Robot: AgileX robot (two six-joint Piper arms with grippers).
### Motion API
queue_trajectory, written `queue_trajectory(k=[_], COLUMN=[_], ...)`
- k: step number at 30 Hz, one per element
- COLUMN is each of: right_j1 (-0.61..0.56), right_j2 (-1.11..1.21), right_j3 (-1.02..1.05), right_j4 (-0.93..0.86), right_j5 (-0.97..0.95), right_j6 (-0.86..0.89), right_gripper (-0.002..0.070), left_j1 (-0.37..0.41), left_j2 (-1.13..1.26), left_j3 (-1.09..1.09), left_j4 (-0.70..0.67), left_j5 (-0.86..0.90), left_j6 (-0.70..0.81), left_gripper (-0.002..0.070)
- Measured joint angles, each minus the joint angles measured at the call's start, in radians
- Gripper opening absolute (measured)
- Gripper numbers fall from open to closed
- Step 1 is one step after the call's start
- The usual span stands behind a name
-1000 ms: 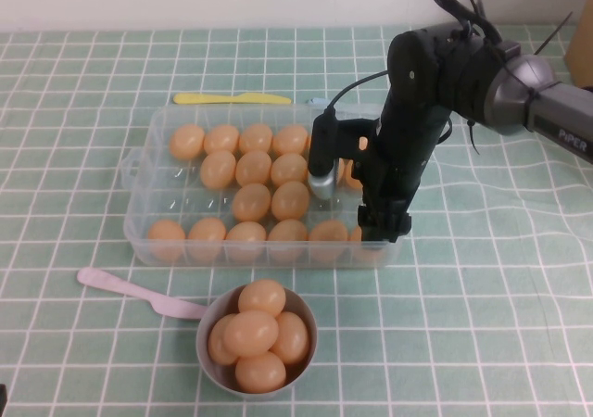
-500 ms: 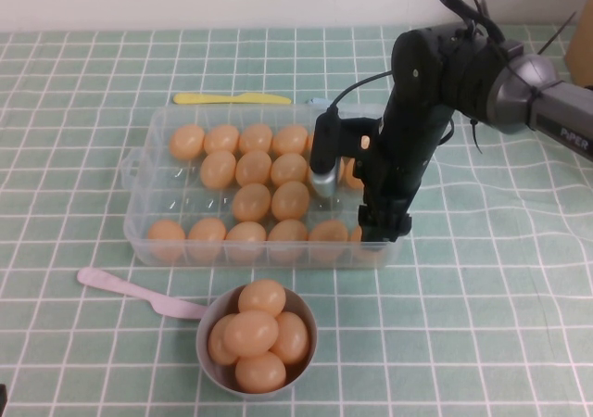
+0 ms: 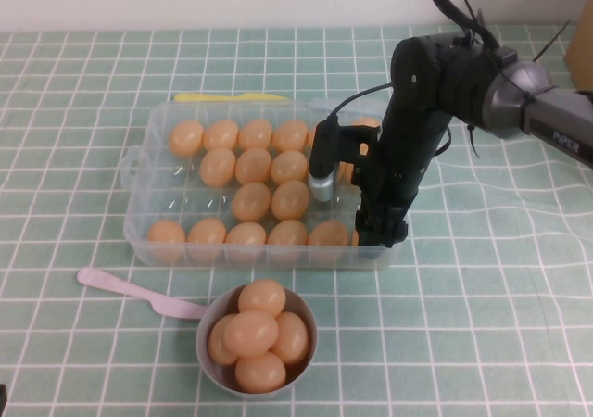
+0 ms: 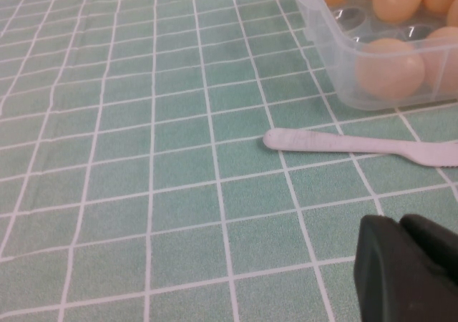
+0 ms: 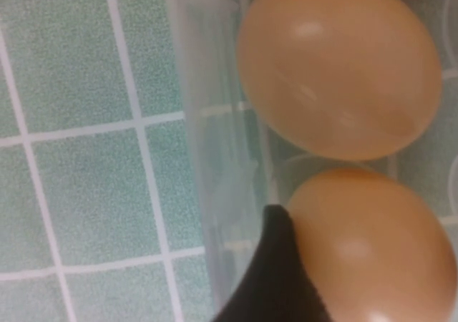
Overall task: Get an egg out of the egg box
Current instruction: Pick up the egg from the plastic box
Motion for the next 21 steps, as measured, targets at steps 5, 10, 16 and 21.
queue_trajectory(k=[5, 10, 16, 21], right_j1=[0.000, 0.000, -0.001, -0.001], right_j2=[0.000, 0.000, 0.006, 0.006], right_j3=[0.000, -0.007, -0.055, -0.078], right_j4=[0.006, 0.008, -0.008, -0.010], right_j5=[0.009, 0.020, 0.037, 0.037], right_j6=[0.000, 0.000, 0.000, 0.000], right_gripper=[0.0421, 0.0373, 0.0368, 0.0368], left_j1=[0.000, 0.000, 0.000, 0.000], left_j2=[0.000, 0.000, 0.000, 0.000], left_j3=[0.000, 0.000, 0.000, 0.000], left_j4=[0.000, 0.000, 0.000, 0.000], left_j5=[0.000, 0.002, 0.002, 0.002], left_j6=[0.000, 0.000, 0.000, 0.000], left_gripper=[-0.0003, -0.0003, -0.0003, -0.0003])
